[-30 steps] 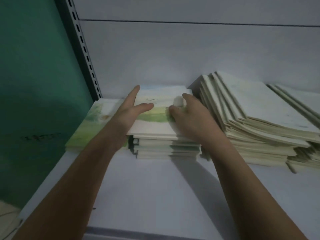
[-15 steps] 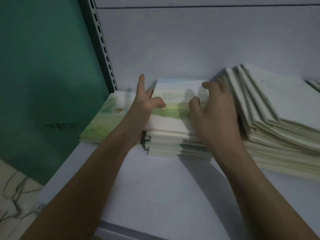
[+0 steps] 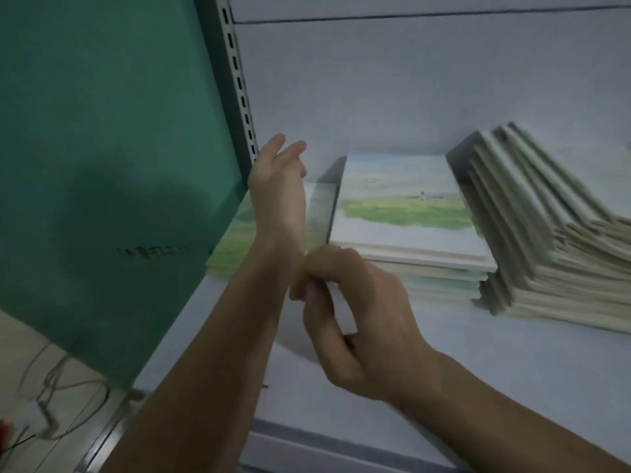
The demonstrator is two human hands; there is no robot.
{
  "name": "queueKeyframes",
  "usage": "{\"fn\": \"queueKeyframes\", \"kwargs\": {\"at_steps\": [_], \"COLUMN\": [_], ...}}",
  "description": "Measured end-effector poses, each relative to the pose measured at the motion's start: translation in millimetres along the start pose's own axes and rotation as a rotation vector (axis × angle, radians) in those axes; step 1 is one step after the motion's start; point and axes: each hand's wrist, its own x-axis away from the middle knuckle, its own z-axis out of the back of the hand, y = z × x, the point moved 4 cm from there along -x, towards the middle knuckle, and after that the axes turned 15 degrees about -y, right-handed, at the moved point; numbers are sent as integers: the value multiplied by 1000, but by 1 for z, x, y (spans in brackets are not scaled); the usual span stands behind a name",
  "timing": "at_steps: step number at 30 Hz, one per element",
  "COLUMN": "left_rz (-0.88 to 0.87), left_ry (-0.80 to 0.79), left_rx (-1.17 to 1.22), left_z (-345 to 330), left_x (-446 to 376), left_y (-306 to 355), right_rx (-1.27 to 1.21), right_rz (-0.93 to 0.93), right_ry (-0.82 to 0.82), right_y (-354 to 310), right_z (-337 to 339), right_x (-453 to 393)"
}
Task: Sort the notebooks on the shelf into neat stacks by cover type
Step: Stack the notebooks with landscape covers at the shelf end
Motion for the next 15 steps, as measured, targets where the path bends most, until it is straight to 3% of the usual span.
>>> {"fn": "queueKeyframes", "kwargs": {"at_steps": [5,8,12,15], "left_rz": [-29,92,309,350], "left_ry": [-184,-186,-260,-332], "left_rx": [-99,-254,-246,-188], "left_z": [75,132,174,189], "left_x": [-7,-1,16,28], "left_y": [31,18,-25,-42], "right_rx": [229,363,545,644], "right_rz": [-197,-402,-801,-889], "right_ry": [-202,-277,-565,-599], "right_y": [0,12,48,54], "right_z": [-45,-78,-101,-109], "right_x": [-11,-46,-71,-63]}}
